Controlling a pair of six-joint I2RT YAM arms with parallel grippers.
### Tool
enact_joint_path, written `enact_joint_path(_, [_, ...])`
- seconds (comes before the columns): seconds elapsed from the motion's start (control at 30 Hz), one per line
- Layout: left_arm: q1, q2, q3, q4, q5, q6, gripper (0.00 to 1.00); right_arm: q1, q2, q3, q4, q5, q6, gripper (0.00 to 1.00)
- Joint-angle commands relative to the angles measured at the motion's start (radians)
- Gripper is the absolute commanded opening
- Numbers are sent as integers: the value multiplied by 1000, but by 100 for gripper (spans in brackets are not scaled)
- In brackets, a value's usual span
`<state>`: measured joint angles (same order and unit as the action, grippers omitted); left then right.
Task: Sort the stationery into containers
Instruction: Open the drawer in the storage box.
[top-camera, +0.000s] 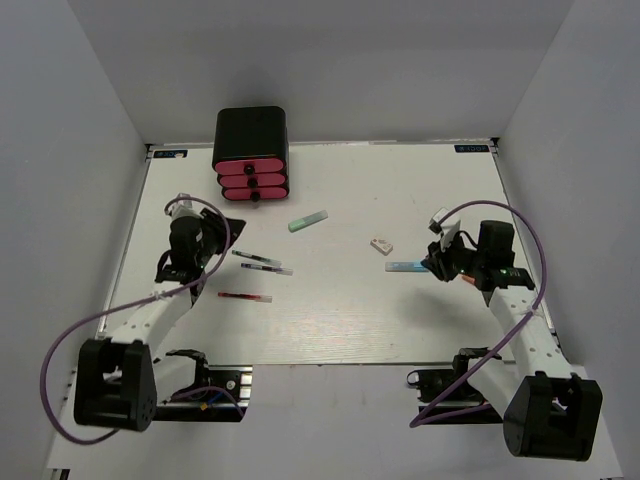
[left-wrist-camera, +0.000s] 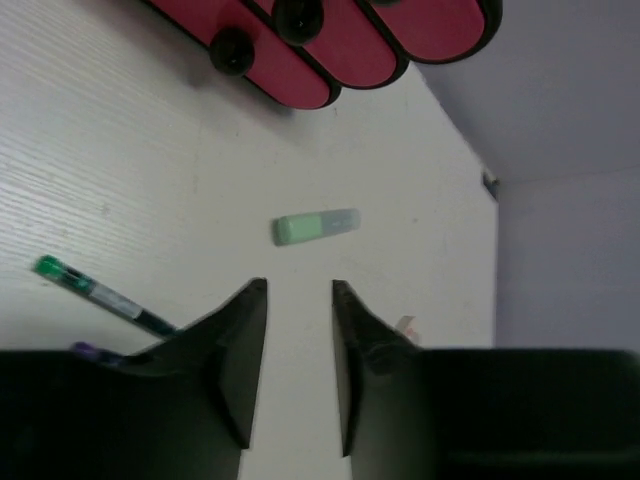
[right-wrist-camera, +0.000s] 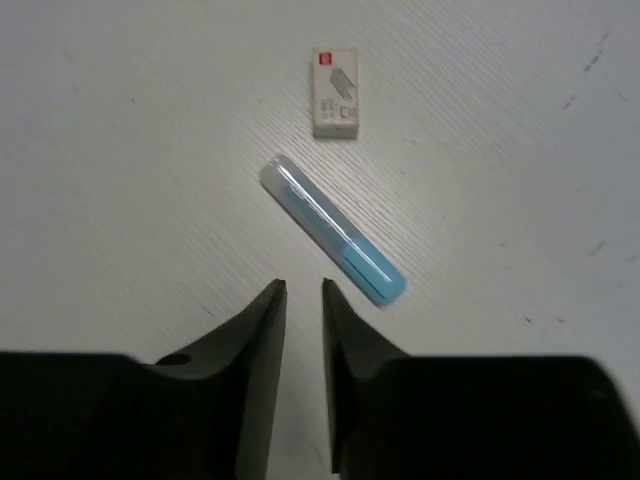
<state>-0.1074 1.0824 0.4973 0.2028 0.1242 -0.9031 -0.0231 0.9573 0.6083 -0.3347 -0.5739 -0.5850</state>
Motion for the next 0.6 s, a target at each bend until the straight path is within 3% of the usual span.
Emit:
enact_joint_path(0.0, [8, 94, 75, 185, 6, -25, 47, 11, 11, -28, 97, -155, 68, 22])
enact_joint_path(0.03, [8, 126, 92, 208, 15, -37, 51, 12, 14, -36, 121, -149, 86, 17])
enact_joint_path(0.13, [8, 255, 177, 270, 28, -48, 64, 20, 18, -70, 206, -136, 149, 25])
enact_joint_path(0.27, [8, 378, 270, 314, 48, -57, 70, 22, 27, -90, 252, -133, 154, 27])
enact_joint_path(0.57, [8, 497, 418, 267, 38, 0, 69, 60, 52, -105, 321, -130, 189, 28])
